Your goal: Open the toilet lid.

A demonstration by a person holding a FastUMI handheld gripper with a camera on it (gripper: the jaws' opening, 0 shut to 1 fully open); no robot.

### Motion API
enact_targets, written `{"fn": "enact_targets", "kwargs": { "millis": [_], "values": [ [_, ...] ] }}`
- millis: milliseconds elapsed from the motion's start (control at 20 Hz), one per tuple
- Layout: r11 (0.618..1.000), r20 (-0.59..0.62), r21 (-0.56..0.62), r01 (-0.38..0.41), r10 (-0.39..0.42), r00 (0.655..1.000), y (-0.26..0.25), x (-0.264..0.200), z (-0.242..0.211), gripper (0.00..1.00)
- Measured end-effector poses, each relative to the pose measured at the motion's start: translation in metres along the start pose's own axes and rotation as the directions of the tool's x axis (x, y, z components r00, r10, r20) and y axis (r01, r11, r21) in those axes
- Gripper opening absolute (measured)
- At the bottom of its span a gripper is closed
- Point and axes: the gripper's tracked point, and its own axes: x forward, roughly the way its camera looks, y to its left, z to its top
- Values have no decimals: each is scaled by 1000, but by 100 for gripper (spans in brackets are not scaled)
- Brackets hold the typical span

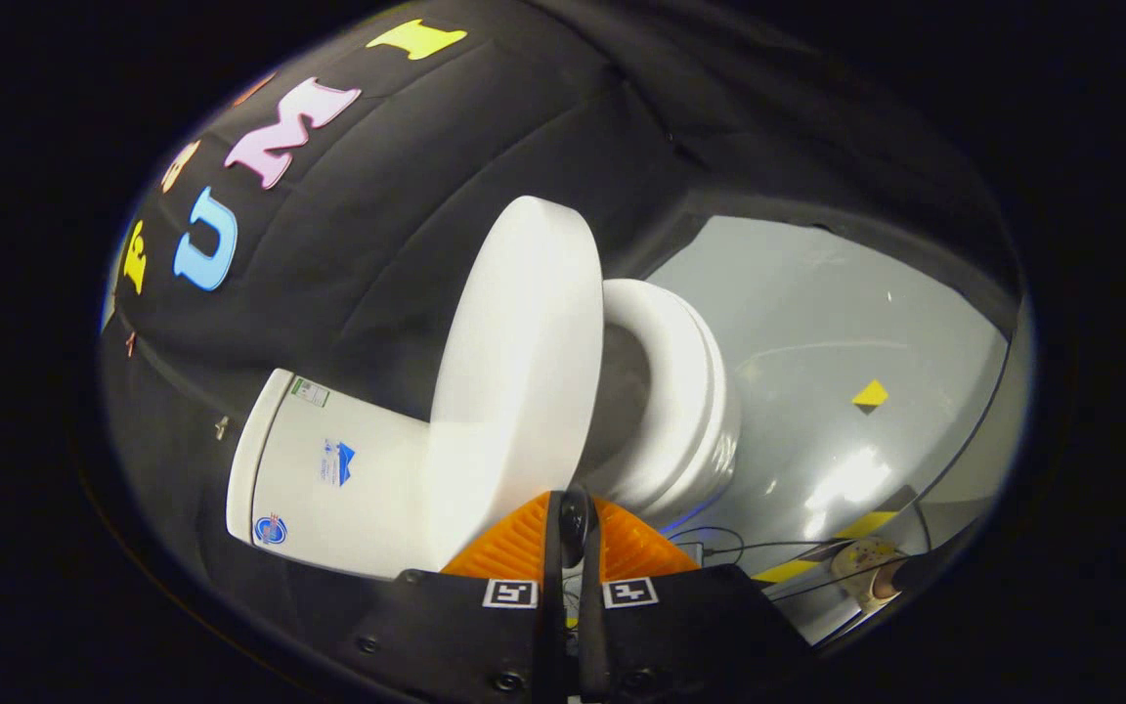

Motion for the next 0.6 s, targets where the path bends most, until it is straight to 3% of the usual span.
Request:
{"fn": "enact_targets", "kwargs": {
  "millis": [600],
  "values": [
    [952, 109, -280, 121, -94, 990, 81, -39, 11, 9]
  ]
}}
